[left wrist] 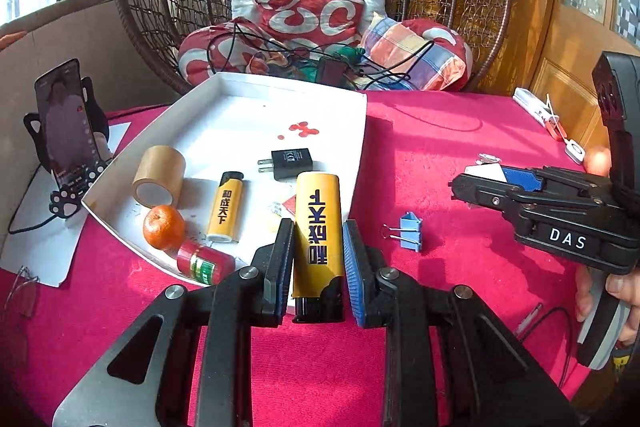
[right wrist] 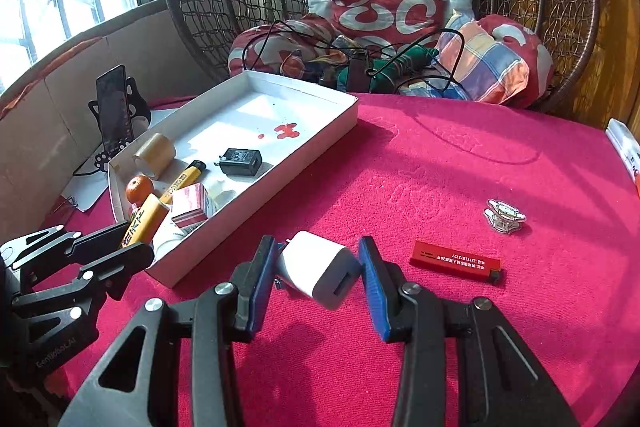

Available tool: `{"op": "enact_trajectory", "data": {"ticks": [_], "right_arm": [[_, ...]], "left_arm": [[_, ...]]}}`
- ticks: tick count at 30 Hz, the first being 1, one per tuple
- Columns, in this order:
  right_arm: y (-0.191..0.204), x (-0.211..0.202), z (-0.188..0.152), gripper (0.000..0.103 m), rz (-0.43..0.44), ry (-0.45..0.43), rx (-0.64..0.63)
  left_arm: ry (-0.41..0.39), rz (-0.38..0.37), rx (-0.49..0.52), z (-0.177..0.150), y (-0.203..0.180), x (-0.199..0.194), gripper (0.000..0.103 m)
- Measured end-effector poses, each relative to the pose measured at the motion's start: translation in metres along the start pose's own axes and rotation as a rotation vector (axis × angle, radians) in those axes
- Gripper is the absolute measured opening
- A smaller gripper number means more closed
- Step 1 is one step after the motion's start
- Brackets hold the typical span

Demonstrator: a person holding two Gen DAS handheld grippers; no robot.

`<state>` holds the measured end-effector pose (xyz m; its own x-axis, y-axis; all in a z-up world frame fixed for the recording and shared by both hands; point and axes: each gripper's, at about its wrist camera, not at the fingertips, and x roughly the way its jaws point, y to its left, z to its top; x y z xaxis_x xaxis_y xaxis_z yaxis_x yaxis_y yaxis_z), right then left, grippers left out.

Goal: Organize rigid objects
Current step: 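Lower the lighter into the tray with the left tool while the right tool places the plug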

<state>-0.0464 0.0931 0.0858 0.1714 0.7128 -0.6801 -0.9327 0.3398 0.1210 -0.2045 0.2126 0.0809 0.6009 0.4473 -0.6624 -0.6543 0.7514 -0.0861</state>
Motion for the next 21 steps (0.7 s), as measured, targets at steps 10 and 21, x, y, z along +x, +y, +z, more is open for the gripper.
{"op": "enact_trajectory", "data": {"ticks": [10, 21], "right_arm": [[0.077, 0.053, 0.05, 0.041, 0.158, 0.015, -0.056], [0.083, 0.077, 0.044, 0.093, 0.048, -0.019, -0.035]], "left_arm": [[-0.005, 0.147, -0.148, 0.058, 0.073, 0.047, 0.024], [-0.032, 0.202, -0.424, 0.028, 0.121, 0.042, 0.103]]}}
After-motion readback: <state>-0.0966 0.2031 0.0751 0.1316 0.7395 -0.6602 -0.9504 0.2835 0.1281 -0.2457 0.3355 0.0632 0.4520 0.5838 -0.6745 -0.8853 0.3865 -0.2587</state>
